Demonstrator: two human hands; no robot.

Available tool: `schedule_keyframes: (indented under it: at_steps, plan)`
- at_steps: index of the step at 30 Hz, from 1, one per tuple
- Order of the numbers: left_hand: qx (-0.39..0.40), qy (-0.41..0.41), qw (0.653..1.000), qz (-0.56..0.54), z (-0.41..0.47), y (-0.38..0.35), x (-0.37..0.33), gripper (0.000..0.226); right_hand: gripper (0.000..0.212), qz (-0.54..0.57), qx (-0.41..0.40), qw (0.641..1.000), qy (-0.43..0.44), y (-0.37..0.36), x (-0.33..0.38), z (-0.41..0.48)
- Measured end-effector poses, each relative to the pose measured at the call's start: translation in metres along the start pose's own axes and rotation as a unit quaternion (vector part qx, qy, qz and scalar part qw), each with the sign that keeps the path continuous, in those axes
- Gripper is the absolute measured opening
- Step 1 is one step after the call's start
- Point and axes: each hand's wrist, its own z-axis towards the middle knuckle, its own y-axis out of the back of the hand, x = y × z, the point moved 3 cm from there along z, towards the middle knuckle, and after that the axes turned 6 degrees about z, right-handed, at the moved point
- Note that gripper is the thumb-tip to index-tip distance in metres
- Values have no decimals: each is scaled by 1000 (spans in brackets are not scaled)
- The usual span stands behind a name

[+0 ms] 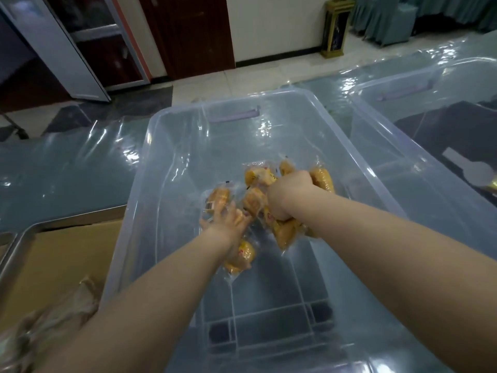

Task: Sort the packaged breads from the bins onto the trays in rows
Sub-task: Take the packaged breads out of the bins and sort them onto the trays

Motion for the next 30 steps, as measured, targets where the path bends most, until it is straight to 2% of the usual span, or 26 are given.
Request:
schedule_keyframes:
  at_steps: [4, 7, 11, 14, 20, 22, 26, 28, 30]
  plan:
    - [0, -6, 1000, 1, 7, -29, 6, 132, 28, 18, 19, 999, 18, -4, 13, 12]
    - [-21, -8, 1000, -4, 8, -33, 5, 123, 24, 5, 51, 999, 16, -11, 13, 12]
    - [-98, -13, 995, -7, 9, -26, 10, 86, 17, 10, -37, 999, 16, -6, 8, 17]
    - [-125, 12, 992, -18, 5, -17, 10, 67, 17, 34, -111, 993, 26, 2, 7, 17]
    - [-187, 84, 974, -91, -7, 18, 25, 61, 9, 112, -213, 971, -9, 23, -7, 16]
    - [-201, 97, 970, -92, -18, 36, 34, 60, 14, 115, -241, 964, -11, 30, -8, 11]
    - [-240, 72, 962, -107, -58, 79, 48, 63, 23, 131, -301, 944, 2, 46, -7, -10]
    - [-299, 57, 950, -69, -87, 93, 59, 65, 22, 143, -317, 938, 1, 58, -5, -25]
    - [-388, 57, 920, -2, -122, 95, 73, 65, 15, 153, -350, 924, 5, 71, -2, -43]
